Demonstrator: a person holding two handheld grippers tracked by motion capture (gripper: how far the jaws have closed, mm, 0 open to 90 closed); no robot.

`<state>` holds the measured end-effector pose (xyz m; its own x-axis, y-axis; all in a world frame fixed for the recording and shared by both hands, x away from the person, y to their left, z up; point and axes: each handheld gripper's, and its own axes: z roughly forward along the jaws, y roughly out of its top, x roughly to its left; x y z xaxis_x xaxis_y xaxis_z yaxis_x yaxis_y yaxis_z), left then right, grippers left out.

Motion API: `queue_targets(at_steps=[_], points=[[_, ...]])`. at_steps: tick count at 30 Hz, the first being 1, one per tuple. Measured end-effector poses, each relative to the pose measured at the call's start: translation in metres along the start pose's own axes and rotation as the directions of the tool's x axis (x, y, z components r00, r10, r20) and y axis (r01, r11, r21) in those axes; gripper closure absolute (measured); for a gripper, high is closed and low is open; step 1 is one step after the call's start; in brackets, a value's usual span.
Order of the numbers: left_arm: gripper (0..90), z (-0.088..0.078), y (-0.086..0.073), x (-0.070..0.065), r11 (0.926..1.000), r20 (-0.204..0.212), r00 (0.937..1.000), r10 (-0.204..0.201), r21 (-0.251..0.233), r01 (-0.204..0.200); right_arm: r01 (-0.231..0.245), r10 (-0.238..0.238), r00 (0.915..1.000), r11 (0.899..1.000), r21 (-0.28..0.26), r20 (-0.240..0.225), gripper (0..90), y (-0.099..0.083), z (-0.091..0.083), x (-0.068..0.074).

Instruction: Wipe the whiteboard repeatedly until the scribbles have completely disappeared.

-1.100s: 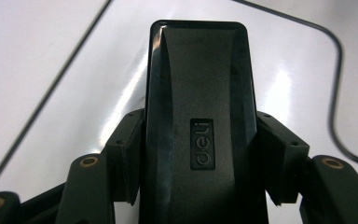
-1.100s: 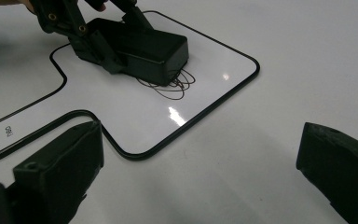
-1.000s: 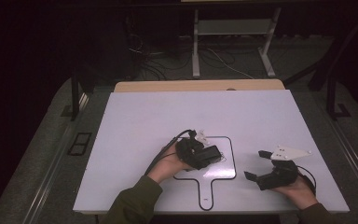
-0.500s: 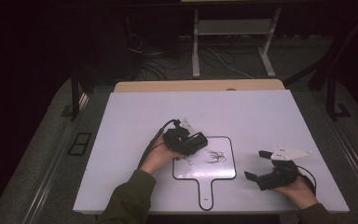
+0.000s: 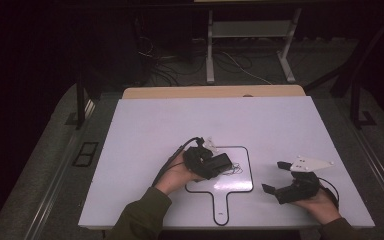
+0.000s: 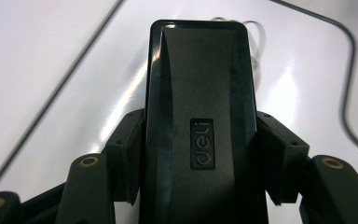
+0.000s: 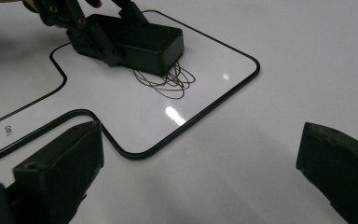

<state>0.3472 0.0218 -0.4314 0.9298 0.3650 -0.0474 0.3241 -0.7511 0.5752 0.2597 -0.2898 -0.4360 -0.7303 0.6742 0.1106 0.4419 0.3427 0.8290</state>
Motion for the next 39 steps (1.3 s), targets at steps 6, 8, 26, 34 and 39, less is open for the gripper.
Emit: queue_targets(at_steps=[6, 8, 26, 34, 39], points=[[39.6, -0.002, -0.003, 0.008, 0.9998, -0.007, 0.9998, -0.021, -0.005, 0.021, 0.002, -0.002, 1.0000, 1.000, 0.000, -0.001, 0.0, 0.000, 0.000, 0.000], [39.6, -0.005, -0.006, 0.016, 0.9989, -0.015, 0.9989, -0.045, -0.013, 0.045, 0.000, 0.000, 1.0000, 1.000, 0.002, -0.001, 0.0, 0.000, 0.000, 0.000], [39.6, -0.015, -0.021, 0.011, 0.9982, -0.034, 0.9977, -0.059, -0.015, 0.058, 0.006, -0.006, 1.0000, 1.000, 0.004, -0.001, 0.0, 0.000, 0.002, -0.001], [39.6, -0.017, -0.025, 0.013, 0.9980, -0.045, 0.9972, -0.061, -0.021, 0.060, 0.003, -0.003, 1.0000, 1.000, 0.003, -0.002, 0.0, 0.000, 0.001, 0.000], [39.6, -0.022, -0.032, 0.035, 0.9923, -0.083, 0.9892, -0.121, -0.037, 0.118, 0.002, -0.002, 1.0000, 1.000, 0.003, 0.000, 0.0, 0.000, 0.001, 0.000]])
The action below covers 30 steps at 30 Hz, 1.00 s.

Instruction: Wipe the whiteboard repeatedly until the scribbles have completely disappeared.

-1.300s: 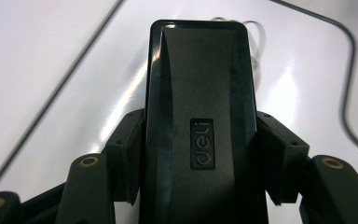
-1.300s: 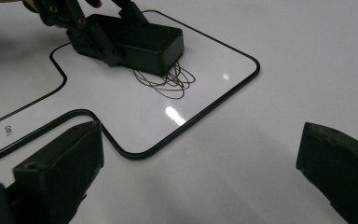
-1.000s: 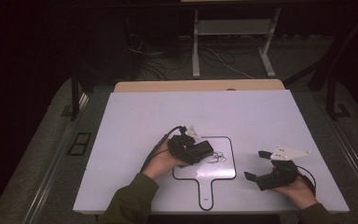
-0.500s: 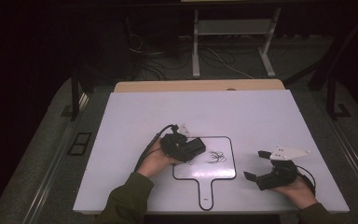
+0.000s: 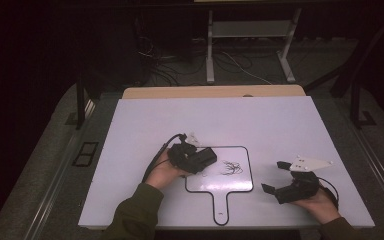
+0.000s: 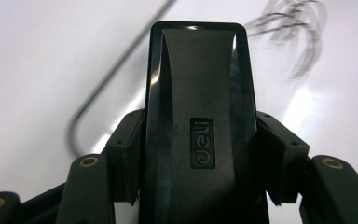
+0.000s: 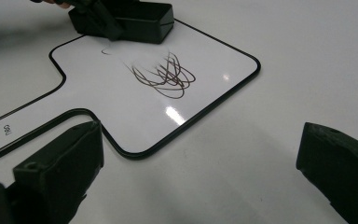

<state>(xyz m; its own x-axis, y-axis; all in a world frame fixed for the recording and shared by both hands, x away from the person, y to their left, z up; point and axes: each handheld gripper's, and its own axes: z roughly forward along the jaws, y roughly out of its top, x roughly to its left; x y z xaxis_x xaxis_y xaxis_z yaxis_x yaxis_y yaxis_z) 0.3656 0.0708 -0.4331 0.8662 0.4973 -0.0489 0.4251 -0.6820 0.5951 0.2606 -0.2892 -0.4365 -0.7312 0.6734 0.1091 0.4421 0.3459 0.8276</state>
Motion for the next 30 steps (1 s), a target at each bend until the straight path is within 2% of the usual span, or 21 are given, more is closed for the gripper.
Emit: queue_targets(at_steps=[2, 5, 9, 12, 14, 16, 21, 23, 24, 26, 30], points=[[39.5, 0.000, -0.001, 0.003, 0.9999, 0.004, 0.9999, -0.012, -0.006, 0.012, 0.002, -0.002, 1.0000, 1.000, 0.001, -0.002, 0.0, 0.000, 0.000, 0.000], [39.6, 0.000, 0.000, -0.003, 0.9999, 0.000, 1.0000, 0.010, 0.009, -0.010, 0.004, -0.004, 1.0000, 1.000, 0.001, -0.002, 0.0, 0.000, 0.001, 0.000], [39.5, 0.000, -0.001, -0.019, 0.9992, 0.030, 0.9988, 0.038, 0.013, -0.038, 0.004, -0.004, 1.0000, 1.000, 0.001, -0.001, 0.0, 0.000, 0.001, 0.000], [39.5, 0.002, 0.001, -0.034, 0.9973, 0.058, 0.9958, 0.071, 0.015, -0.072, 0.005, -0.005, 1.0000, 1.000, 0.002, -0.001, 0.0, 0.000, 0.001, 0.000], [39.5, 0.002, 0.003, -0.040, 0.9948, 0.060, 0.9934, 0.098, 0.023, -0.100, 0.006, -0.006, 1.0000, 1.000, 0.003, 0.000, 0.0, 0.000, 0.001, 0.000], [39.5, 0.003, 0.003, -0.037, 0.9958, 0.070, 0.9936, 0.089, 0.017, -0.090, 0.003, -0.003, 1.0000, 1.000, 0.003, -0.002, 0.0, 0.000, 0.001, 0.000], [39.6, 0.002, 0.002, -0.014, 0.9994, 0.008, 0.9994, 0.034, 0.004, -0.034, 0.004, -0.004, 1.0000, 1.000, 0.002, -0.002, 0.0, 0.000, 0.001, 0.000], [39.6, 0.002, 0.002, -0.008, 1.0000, -0.002, 1.0000, 0.008, -0.005, -0.008, 0.003, -0.003, 1.0000, 1.000, 0.002, -0.002, 0.0, 0.000, 0.001, 0.000], [39.5, 0.002, 0.002, -0.006, 1.0000, -0.003, 0.9999, 0.010, 0.001, -0.010, 0.004, -0.004, 1.0000, 1.000, 0.003, -0.002, 0.0, 0.000, 0.001, 0.000], [39.5, 0.002, 0.002, -0.009, 0.9998, -0.008, 0.9998, 0.018, 0.001, -0.018, 0.005, -0.005, 1.0000, 1.000, 0.004, -0.002, 0.0, 0.000, 0.001, 0.000], [39.5, 0.003, 0.005, -0.025, 0.9980, 0.039, 0.9976, 0.058, 0.023, -0.058, 0.003, -0.003, 1.0000, 1.000, 0.006, -0.001, 0.0, 0.000, 0.001, 0.000]])
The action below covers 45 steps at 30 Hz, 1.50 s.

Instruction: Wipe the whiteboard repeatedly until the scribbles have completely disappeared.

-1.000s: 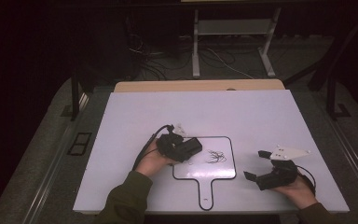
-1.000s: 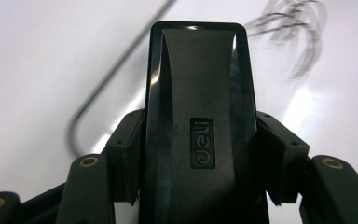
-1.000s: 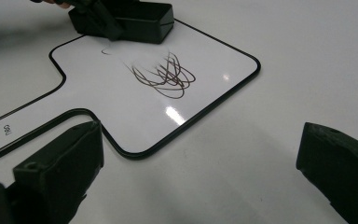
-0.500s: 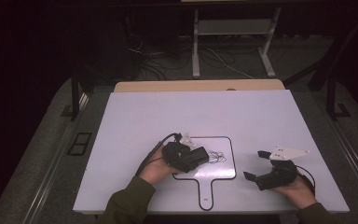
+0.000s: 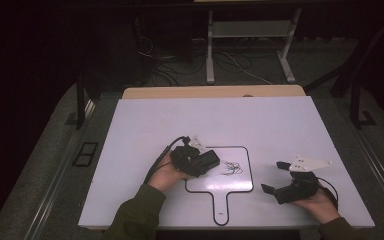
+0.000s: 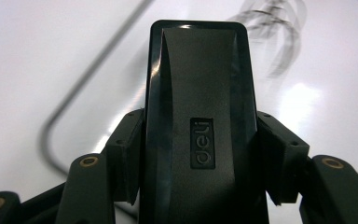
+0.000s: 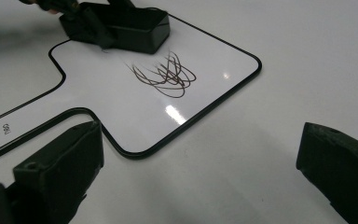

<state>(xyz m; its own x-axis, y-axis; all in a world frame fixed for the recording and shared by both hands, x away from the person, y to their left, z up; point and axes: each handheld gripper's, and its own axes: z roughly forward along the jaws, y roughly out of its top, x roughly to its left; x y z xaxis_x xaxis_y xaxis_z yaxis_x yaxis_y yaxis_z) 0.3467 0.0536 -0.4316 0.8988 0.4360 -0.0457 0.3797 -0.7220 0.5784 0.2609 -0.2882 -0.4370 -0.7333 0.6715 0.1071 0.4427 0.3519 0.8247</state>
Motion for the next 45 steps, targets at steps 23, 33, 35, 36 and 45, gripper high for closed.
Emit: queue_targets(at_steps=[23, 33, 35, 36, 45], points=[[39.5, 0.004, 0.006, -0.010, 0.9988, 0.026, 0.9985, 0.047, 0.009, -0.048, 0.002, -0.002, 1.0000, 1.000, 0.000, 0.001, 0.0, 0.000, 0.000, 0.000], [39.5, 0.006, 0.008, 0.028, 0.9988, -0.047, 0.9978, -0.047, -0.017, 0.046, 0.000, 0.000, 1.0000, 1.000, 0.003, 0.002, 0.0, 0.000, 0.000, 0.000], [39.5, 0.006, 0.009, 0.024, 0.9992, -0.027, 0.9988, -0.040, -0.009, 0.040, 0.000, 0.000, 1.0000, 1.000, 0.003, 0.000, 0.0, 0.000, 0.000, 0.001], [39.5, 0.007, 0.010, 0.020, 0.9996, -0.014, 0.9996, -0.026, -0.006, 0.026, 0.001, -0.001, 1.0000, 1.000, 0.003, 0.000, 0.0, 0.000, 0.000, 0.001], [39.5, 0.018, 0.025, 0.002, 0.9995, 0.014, 0.9994, 0.030, 0.002, -0.030, 0.001, -0.001, 1.0000, 1.000, 0.000, 0.001, 0.0, 0.000, 0.000, 0.000]])
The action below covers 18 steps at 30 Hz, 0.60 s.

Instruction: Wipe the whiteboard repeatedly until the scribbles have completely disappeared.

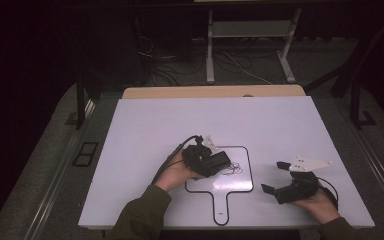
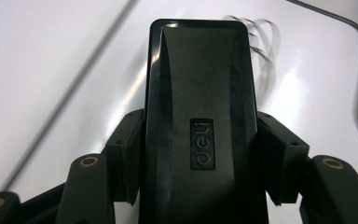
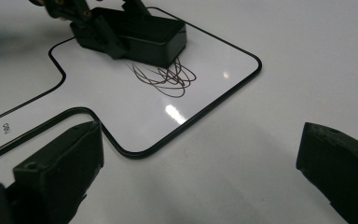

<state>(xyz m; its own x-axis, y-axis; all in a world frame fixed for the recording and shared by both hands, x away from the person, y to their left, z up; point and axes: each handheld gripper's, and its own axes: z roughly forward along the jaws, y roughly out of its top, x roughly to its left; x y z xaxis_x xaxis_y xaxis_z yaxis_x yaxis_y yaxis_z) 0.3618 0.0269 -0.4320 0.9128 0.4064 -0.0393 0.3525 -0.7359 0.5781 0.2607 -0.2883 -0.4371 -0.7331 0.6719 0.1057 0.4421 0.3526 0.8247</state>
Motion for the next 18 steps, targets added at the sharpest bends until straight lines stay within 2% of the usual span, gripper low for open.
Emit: queue_targets(at_steps=[3, 5, 12, 14, 18], points=[[39.5, 0.0025, 0.0032, 0.0093, 0.9997, -0.027, 0.9994, -0.022, -0.008, 0.022, 0.000, 0.000, 1.0000, 1.000, -0.002, -0.001, 0.0, 0.0000, -0.0002, -0.0002], [39.5, 0.0040, 0.0054, 0.0124, 0.9995, -0.031, 0.9991, -0.030, -0.009, 0.030, 0.000, 0.000, 1.0000, 1.000, 0.000, -0.002, 0.0, -0.0001, 0.0000, -0.0005], [39.4, 0.0058, 0.0080, 0.0089, 0.9997, -0.014, 0.9997, -0.022, -0.009, 0.022, -0.005, 0.005, 1.0000, 1.000, 0.001, -0.003, 0.0, -0.0001, 0.0006, -0.0009], [39.2, 0.0067, 0.0076, 0.0094, 0.9990, -0.007, 0.9993, -0.037, -0.024, 0.037, -0.003, 0.003, 1.0000, 1.000, 0.002, -0.002, 0.0, 0.0000, 0.0006, -0.0006], [39.1, 0.0067, 0.0082, 0.0090, 0.9994, -0.003, 0.9995, -0.030, -0.019, 0.030, -0.001, 0.001, 1.0000, 1.000, -0.001, -0.003, 0.0, -0.0001, 0.0001, -0.0008]])
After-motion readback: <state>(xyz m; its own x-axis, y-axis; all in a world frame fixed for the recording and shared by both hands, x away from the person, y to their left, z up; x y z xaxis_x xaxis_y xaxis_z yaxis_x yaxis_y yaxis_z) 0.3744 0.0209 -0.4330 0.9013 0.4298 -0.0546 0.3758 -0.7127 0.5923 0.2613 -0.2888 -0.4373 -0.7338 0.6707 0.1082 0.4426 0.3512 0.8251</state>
